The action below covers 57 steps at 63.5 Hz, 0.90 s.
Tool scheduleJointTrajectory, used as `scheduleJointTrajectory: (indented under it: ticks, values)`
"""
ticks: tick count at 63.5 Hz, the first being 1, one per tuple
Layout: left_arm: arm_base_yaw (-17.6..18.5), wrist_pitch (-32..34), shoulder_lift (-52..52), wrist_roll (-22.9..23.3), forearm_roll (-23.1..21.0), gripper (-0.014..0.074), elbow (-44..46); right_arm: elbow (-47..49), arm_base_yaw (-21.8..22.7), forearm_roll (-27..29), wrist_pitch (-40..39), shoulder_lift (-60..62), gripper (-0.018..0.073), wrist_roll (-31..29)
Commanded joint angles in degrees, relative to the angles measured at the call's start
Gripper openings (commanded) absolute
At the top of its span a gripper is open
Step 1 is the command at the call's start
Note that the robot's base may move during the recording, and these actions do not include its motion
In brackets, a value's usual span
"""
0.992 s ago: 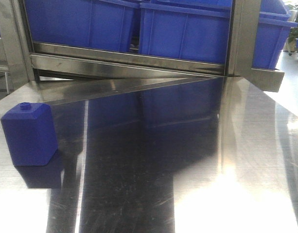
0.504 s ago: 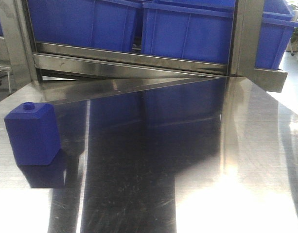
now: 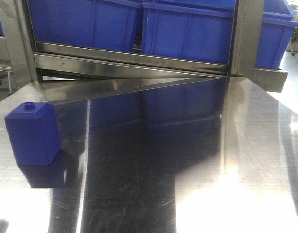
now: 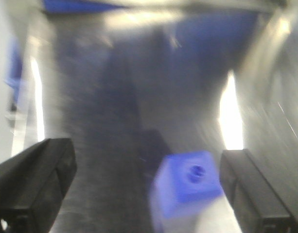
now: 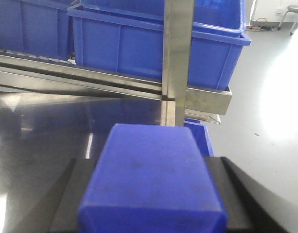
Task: Pick and sort blue part to right shelf
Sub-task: 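Lower the left gripper over the remaining blue bottle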
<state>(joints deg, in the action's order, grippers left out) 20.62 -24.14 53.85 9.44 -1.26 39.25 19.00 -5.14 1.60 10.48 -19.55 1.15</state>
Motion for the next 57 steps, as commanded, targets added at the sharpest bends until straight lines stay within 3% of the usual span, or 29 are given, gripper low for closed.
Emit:
scheduleJointTrajectory:
  ticks: [1,10,18,27,34,45,57]
  values:
    - [2.8,-2.1,5.4,2.0,0.4,0.0682,7.1,1.7,0.3,-0.6,-5.2,-0.3,0.0422,-0.4]
    - [4.2,-13.1,14.5,12.5,1.8,0.0682,16.5,1.7,0.3,-0.6,-5.2,-0.3,0.0422,-0.4]
    - [4.3,-22.3,21.1,18.3,1.6,0.0682,23.2,1.7,0.3,-0.6,-5.2,-0.3,0.0422,-0.4]
    - [4.3,-33.2,27.5,19.5,1.7,0.0682,29.7,1.7,0.3,-0.6,-5.2,-0.3,0.0422,-0.4]
    - [4.4,-37.8,31.2,19.5,1.7,0.0682,33.3,1.7,0.3,-0.6,-5.2,-0.3,0.0422,-0.4]
    - [6.8,-40.8,34.8,19.5,1.3,0.0682,37.1,1.7,0.3,-0.6,-5.2,-0.3,0.0422,-0.4]
    - [6.9,-44.6,38.5,19.6,0.9,0.0682,38.6,1.7,0.3,-0.6,-5.2,-0.3,0.0422,-0.4]
